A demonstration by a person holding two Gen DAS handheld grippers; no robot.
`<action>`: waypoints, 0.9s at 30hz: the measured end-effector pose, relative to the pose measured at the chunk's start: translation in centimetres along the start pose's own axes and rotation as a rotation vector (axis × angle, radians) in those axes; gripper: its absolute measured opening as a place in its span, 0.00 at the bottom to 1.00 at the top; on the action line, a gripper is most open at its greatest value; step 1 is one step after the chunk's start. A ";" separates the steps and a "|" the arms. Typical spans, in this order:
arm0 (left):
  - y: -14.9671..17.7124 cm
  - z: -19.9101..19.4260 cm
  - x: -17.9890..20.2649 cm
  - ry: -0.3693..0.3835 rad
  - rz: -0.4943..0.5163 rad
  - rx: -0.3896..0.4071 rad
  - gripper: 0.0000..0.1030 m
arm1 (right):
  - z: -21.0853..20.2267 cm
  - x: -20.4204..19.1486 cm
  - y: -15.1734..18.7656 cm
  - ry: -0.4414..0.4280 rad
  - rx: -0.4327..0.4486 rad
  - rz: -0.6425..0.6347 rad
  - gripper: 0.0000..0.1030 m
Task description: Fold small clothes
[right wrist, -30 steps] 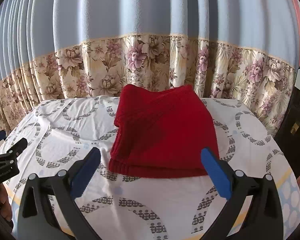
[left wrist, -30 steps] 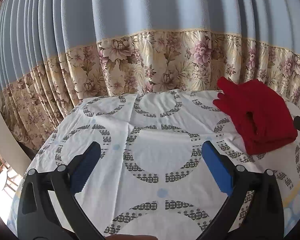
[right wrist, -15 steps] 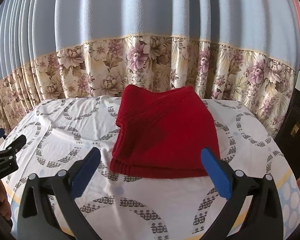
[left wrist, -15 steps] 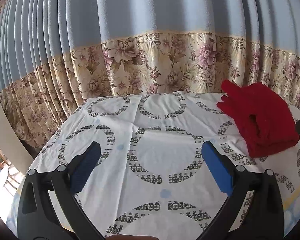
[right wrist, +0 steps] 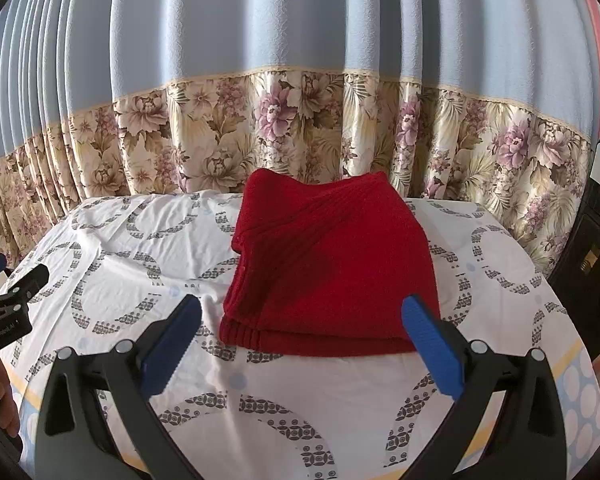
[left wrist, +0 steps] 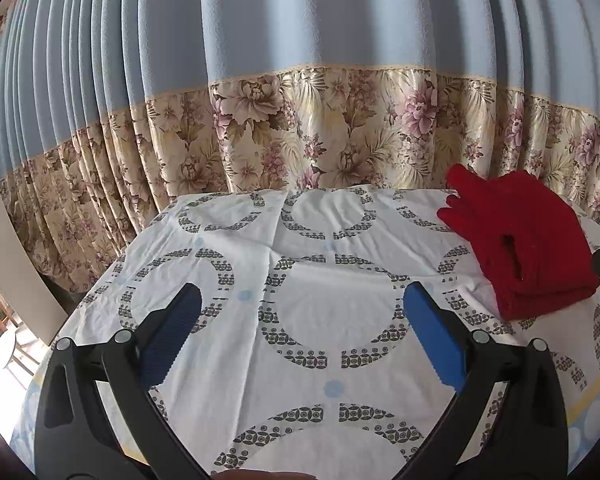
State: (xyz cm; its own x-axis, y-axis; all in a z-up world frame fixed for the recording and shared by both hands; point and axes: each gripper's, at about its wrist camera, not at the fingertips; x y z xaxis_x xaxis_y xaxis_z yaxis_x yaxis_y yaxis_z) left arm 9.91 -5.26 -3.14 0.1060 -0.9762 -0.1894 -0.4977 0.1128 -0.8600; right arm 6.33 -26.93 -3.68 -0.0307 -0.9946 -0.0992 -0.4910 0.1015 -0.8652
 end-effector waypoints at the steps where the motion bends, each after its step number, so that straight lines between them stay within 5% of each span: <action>1: 0.0 0.0 0.0 -0.002 0.003 0.001 0.97 | 0.0 0.0 0.0 0.000 0.000 0.000 0.98; 27: -0.1 -0.3 0.1 0.001 -0.009 0.010 0.97 | 0.2 0.0 0.2 0.001 -0.008 -0.006 0.98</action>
State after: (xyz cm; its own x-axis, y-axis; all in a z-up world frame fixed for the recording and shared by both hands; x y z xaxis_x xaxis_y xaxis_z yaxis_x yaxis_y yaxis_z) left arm 9.76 -5.38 -2.92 0.1094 -0.9774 -0.1811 -0.4878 0.1059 -0.8665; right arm 6.41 -26.94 -3.94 -0.0282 -0.9952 -0.0936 -0.4982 0.0952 -0.8618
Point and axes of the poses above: each gripper's, at about its wrist camera, not at the fingertips, and z roughly the way its jaws point, x to its right, y to its underside, and after that the axes turned 11 degrees about -y, right-handed
